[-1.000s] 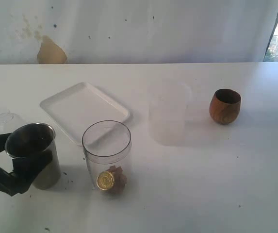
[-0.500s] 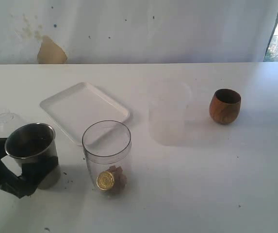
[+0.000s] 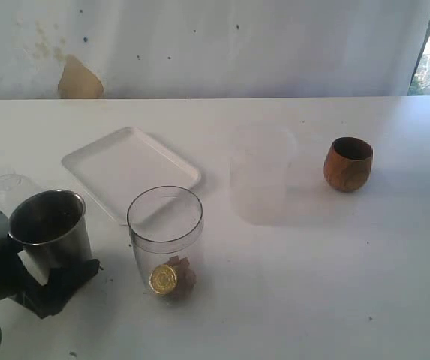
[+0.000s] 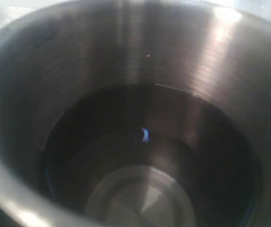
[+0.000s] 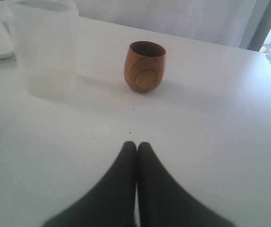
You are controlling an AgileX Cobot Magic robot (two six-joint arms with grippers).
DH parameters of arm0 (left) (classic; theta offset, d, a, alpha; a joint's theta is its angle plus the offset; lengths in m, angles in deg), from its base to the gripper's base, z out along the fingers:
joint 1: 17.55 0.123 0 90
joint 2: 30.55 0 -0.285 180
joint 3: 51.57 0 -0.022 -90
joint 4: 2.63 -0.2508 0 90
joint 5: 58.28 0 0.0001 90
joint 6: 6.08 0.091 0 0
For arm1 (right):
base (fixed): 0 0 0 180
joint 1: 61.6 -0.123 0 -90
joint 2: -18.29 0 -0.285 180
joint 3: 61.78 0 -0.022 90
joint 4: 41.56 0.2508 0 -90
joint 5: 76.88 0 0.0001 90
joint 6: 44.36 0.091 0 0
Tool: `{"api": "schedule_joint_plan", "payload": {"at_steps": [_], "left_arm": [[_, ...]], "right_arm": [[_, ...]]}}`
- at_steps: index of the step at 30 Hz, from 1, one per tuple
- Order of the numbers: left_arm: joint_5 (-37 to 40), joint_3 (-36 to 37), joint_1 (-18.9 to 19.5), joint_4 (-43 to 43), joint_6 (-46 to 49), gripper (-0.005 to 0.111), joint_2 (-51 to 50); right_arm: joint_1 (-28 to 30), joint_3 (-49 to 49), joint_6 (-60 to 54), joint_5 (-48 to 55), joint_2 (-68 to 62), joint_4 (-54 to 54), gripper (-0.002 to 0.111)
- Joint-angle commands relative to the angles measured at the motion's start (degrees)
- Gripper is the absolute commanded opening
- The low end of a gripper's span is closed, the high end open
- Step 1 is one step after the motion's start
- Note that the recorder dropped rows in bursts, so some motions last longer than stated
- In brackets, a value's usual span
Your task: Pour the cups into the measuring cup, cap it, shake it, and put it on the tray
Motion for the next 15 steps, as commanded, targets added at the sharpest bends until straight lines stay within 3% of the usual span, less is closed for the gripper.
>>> {"api": "schedule_joint_plan", "payload": {"at_steps": [1, 15], "left_arm": [[-0.77, -0.31, -0.25, 0.6, 2.0, 0.105, -1.21], [-0.77, -3.44, -0.25, -3.54, 1.51, 0.105, -1.21]], "right_arm": [[0.15, 0.4, 0.17, -0.36, 0.22, 0.0, 0.0], [0.15, 0.4, 0.28, -0.36, 0.22, 0.0, 0.0]]}}
